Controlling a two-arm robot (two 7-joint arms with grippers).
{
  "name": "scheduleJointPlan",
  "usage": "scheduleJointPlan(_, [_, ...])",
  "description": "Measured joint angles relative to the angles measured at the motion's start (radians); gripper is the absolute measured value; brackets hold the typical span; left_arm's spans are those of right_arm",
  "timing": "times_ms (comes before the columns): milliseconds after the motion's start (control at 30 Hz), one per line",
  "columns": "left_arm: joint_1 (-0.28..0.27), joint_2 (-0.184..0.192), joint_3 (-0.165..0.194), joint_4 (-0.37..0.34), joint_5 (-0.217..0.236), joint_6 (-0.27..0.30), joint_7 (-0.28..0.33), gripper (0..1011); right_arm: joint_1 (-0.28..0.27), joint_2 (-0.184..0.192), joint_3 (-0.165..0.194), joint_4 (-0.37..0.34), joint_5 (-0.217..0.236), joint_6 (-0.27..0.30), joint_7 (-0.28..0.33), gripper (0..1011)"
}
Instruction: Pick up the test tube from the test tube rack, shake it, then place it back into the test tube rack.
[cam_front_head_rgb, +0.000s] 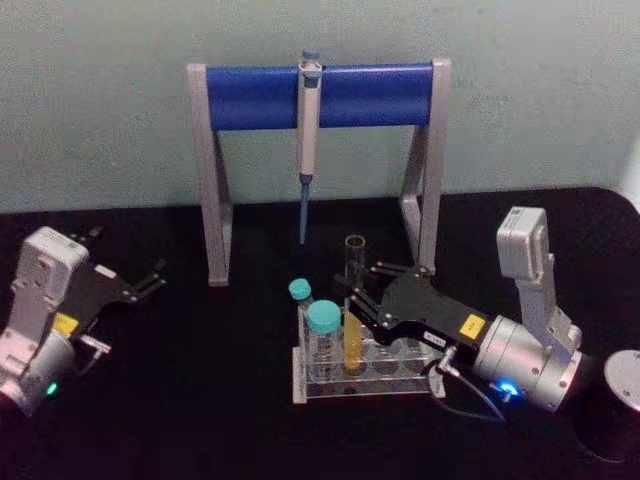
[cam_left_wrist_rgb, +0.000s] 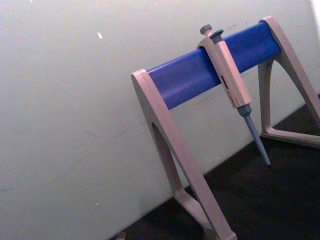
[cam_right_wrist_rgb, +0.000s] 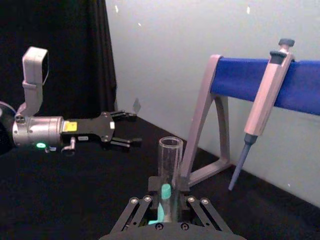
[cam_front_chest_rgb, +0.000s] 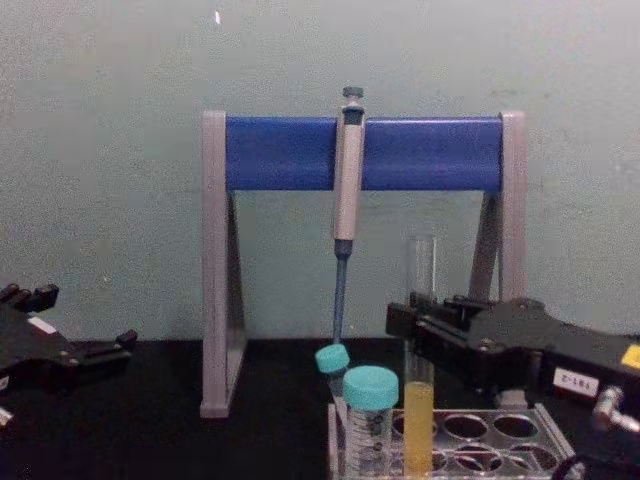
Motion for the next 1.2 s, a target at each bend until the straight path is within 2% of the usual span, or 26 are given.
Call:
scheduleJointPlan(600, [0.000, 0.000, 0.000, 0.000, 0.000, 0.000, 0.000, 1001, 0.002, -0.018, -0.004, 0.045, -0.011, 0.009, -0.006, 232])
scheduleJointPlan(1200, [0.000, 0.000, 0.000, 0.000, 0.000, 0.000, 0.000, 1001, 0.000, -0.021, -0.001, 0.049, -0.018, 0.014, -0.017, 232])
